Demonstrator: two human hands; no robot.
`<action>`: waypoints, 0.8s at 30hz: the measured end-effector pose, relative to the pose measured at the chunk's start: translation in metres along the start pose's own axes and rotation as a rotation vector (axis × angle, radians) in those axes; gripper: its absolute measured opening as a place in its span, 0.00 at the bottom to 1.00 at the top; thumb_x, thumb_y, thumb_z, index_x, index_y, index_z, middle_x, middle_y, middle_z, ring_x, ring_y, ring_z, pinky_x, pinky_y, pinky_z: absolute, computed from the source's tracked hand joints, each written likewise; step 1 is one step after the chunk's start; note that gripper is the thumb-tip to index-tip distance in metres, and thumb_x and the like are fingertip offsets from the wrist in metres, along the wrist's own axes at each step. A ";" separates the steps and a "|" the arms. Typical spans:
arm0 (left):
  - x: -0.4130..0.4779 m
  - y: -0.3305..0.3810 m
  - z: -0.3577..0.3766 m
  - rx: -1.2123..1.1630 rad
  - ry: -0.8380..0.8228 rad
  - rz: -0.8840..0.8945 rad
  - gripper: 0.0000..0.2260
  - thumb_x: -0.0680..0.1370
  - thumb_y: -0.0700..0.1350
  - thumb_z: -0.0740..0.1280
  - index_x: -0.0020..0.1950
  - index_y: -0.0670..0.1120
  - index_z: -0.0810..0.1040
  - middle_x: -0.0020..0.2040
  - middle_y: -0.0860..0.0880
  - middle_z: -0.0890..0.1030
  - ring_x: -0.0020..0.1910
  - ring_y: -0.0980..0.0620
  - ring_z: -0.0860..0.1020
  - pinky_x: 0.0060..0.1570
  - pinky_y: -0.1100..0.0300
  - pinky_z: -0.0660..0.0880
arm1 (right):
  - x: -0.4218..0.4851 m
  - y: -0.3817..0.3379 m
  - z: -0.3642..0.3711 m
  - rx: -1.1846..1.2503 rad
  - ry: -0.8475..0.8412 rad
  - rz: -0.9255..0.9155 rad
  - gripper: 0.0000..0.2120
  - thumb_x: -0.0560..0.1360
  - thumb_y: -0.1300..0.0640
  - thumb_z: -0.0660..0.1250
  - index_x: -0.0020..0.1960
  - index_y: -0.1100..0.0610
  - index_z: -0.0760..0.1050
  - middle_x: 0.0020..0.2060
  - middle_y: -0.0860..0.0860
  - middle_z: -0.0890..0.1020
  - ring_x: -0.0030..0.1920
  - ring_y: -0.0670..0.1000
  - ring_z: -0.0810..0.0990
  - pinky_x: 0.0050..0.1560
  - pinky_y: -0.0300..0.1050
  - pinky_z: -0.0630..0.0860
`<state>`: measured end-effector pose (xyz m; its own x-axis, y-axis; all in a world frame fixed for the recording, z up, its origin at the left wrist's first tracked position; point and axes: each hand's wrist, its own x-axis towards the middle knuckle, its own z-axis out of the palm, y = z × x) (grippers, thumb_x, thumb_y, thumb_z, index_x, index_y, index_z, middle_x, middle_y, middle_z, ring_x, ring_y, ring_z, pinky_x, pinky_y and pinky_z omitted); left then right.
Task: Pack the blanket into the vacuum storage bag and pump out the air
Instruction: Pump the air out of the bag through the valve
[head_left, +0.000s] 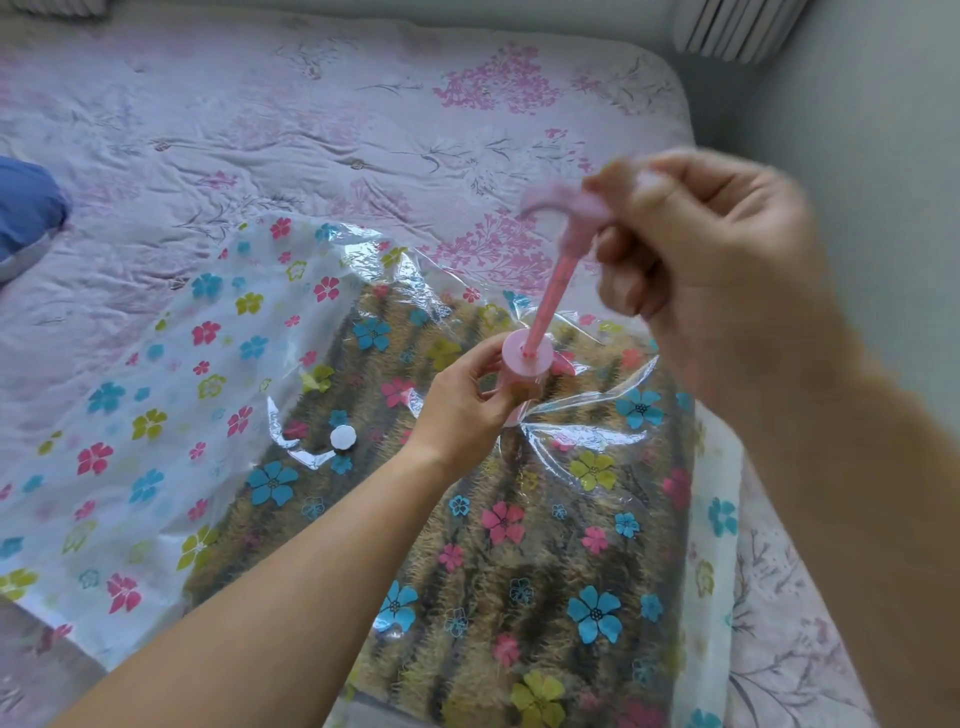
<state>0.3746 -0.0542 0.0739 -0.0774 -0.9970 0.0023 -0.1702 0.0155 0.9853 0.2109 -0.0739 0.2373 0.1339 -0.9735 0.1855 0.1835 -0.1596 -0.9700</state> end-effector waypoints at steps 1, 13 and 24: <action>0.000 0.000 0.000 0.006 -0.005 -0.004 0.19 0.78 0.39 0.75 0.67 0.54 0.81 0.57 0.66 0.84 0.55 0.69 0.81 0.53 0.78 0.73 | 0.002 -0.005 0.000 0.040 -0.003 -0.029 0.07 0.77 0.58 0.72 0.42 0.59 0.83 0.29 0.53 0.81 0.22 0.49 0.73 0.25 0.39 0.70; 0.000 -0.002 -0.002 -0.039 0.005 -0.031 0.14 0.78 0.40 0.74 0.64 0.48 0.82 0.56 0.54 0.87 0.55 0.60 0.84 0.54 0.70 0.76 | -0.015 0.075 0.003 -0.236 0.038 0.340 0.09 0.80 0.60 0.68 0.44 0.64 0.80 0.30 0.52 0.82 0.25 0.47 0.76 0.28 0.42 0.73; 0.001 -0.003 -0.001 -0.035 0.018 -0.021 0.18 0.78 0.40 0.75 0.68 0.49 0.81 0.58 0.56 0.86 0.58 0.61 0.83 0.56 0.69 0.77 | -0.006 0.056 0.007 -0.136 0.032 0.209 0.10 0.80 0.60 0.69 0.41 0.59 0.81 0.29 0.52 0.81 0.24 0.47 0.74 0.25 0.40 0.73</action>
<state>0.3761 -0.0555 0.0707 -0.0560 -0.9983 -0.0156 -0.1368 -0.0078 0.9906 0.2268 -0.0760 0.1829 0.1240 -0.9920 -0.0246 0.0224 0.0276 -0.9994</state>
